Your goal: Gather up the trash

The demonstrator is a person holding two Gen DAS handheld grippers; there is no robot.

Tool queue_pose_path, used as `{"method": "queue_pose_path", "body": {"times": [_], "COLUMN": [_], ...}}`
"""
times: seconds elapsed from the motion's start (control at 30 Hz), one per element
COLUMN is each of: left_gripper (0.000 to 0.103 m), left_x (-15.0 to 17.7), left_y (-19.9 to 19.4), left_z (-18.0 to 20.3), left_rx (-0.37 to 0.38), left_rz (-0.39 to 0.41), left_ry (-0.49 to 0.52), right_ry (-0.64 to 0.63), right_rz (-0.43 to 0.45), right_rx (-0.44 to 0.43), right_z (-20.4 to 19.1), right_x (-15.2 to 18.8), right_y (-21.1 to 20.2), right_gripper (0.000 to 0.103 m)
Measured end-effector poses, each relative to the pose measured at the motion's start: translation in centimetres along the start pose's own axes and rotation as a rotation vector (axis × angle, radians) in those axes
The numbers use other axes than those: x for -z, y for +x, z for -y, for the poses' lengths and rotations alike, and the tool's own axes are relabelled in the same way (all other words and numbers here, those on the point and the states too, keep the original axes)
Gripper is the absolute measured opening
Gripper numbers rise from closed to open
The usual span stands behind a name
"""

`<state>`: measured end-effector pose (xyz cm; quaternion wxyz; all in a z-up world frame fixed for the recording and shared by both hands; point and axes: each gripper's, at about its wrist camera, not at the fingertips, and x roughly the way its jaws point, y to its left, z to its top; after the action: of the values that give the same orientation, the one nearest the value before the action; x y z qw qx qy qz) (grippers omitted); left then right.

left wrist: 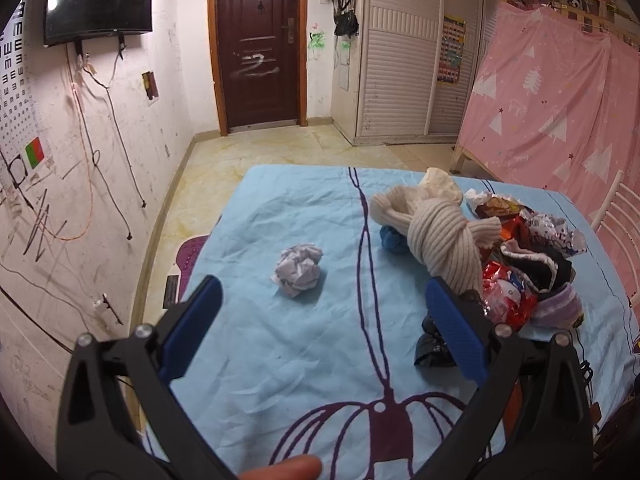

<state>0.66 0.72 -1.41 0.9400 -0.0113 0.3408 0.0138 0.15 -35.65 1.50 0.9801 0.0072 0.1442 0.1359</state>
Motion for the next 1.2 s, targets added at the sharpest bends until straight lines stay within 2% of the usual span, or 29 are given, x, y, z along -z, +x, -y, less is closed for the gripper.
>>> {"method": "queue_pose_path", "body": {"times": [0.17,0.27,0.33,0.37,0.43,0.53,0.67,0.73,0.77,0.8,0.83,0.87,0.9,0.97,1.13,1.17,1.2], "left_gripper": [0.097,0.097,0.093,0.089,0.081,0.072,0.049,0.04,0.034,0.032,0.032,0.031,0.031,0.03,0.03,0.03,0.03], "left_x": [-1.7,-3.5,-4.2,-4.4,-4.3,-3.9,-3.3,-3.1,-3.1,-3.2,-3.1,-3.1,-3.1,-2.9,-2.8,-3.0,-3.0], "left_y": [1.4,3.3,4.9,5.7,7.0,8.3,9.4,9.5,9.4,9.4,9.4,9.4,9.3,9.0,7.7,7.5,7.1], "left_z": [-1.2,-2.2,-2.5,-2.4,-2.1,-1.4,-0.8,-0.8,-0.7,-0.7,-0.7,-0.8,-0.6,-0.4,-0.7,-0.8,-0.8], "left_rx": [-0.029,-0.061,-0.058,-0.057,-0.063,-0.057,-0.047,-0.032,-0.026,-0.024,-0.028,-0.03,-0.033,-0.035,-0.021,-0.019,-0.015], "left_rz": [-0.048,-0.102,-0.155,-0.187,-0.238,-0.288,-0.33,-0.331,-0.33,-0.329,-0.325,-0.32,-0.316,-0.307,-0.278,-0.273,-0.267], "left_ry": [-0.024,-0.022,-0.021,-0.017,0.0,0.025,0.041,0.029,0.027,0.025,0.025,0.027,0.032,0.035,0.02,0.016,0.011], "right_ry": [-0.01,0.014,0.001,0.001,0.024,0.047,0.049,0.042,0.046,0.022,0.001,-0.013,-0.027,-0.05,-0.062,-0.066,-0.056], "right_rz": [-0.024,-0.036,-0.055,-0.087,-0.087,-0.162,-0.304,-0.332,-0.362,-0.371,-0.381,-0.395,-0.404,-0.414,-0.456,-0.462,-0.469], "right_rx": [-0.01,-0.043,-0.059,-0.072,-0.108,-0.154,-0.218,-0.237,-0.249,-0.258,-0.259,-0.255,-0.253,-0.252,-0.262,-0.262,-0.276], "right_z": [-0.1,-0.1,-0.2,-0.1,-0.2,-0.2,-0.8,-1.3,-1.3,-1.9,-2.3,-2.5,-2.8,-3.4,-3.9,-3.9,-3.9], "right_x": [-0.4,-0.5,-0.6,-0.6,-0.6,-0.5,-0.2,-0.1,-0.1,-0.2,-0.1,-0.2,-0.1,0.2,1.0,1.2,1.3], "right_y": [1.3,2.0,2.7,3.3,3.9,5.8,8.6,9.3,9.4,9.7,10.0,10.3,10.7,11.4,12.4,12.8,12.9], "right_gripper": [0.095,0.095,0.095,0.095,0.095,0.095,0.095,0.094,0.09,0.081,0.074,0.063,0.058,0.053,0.052,0.049,0.042]}}
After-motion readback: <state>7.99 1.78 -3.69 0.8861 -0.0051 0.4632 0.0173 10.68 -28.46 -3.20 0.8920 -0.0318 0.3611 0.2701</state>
